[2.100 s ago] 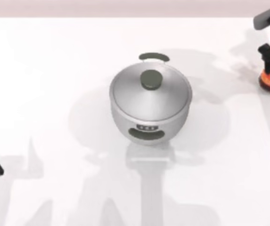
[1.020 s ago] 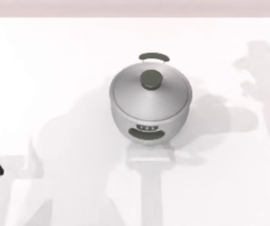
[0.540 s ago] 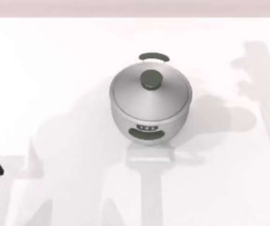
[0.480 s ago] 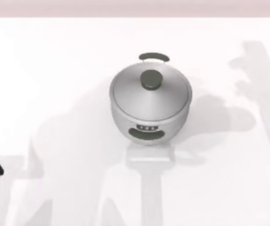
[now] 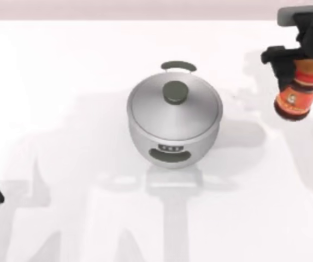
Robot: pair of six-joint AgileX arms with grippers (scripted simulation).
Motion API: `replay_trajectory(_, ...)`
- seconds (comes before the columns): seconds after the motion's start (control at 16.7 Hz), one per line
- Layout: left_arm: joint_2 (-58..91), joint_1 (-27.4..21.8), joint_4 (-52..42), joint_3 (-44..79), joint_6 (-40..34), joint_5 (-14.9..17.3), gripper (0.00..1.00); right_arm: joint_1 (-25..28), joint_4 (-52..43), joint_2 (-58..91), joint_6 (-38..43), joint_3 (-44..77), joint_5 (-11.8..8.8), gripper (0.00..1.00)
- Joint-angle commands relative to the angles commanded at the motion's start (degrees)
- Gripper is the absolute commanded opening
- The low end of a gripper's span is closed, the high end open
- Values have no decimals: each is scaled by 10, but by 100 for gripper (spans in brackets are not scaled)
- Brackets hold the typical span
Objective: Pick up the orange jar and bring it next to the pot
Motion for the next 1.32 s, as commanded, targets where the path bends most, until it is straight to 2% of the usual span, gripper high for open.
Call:
replay_trajectory(0.12,0,0,0,0,0,0,100,21,13,7,63,-7,5,0)
replay_trajectory(0.3,0,0,0,0,0,0,100,40,24,12,111,-14,9,0)
replay_trajectory(0.66,0,0,0,0,0,0,100,38,26,10,115,-15,8,0)
replay_trajectory(1.02,0,0,0,0,0,0,100,42,118,29,115,-87,10,0)
replay_trajectory(1.32,0,0,0,0,0,0,100,43,128,33,116,-96,10,0)
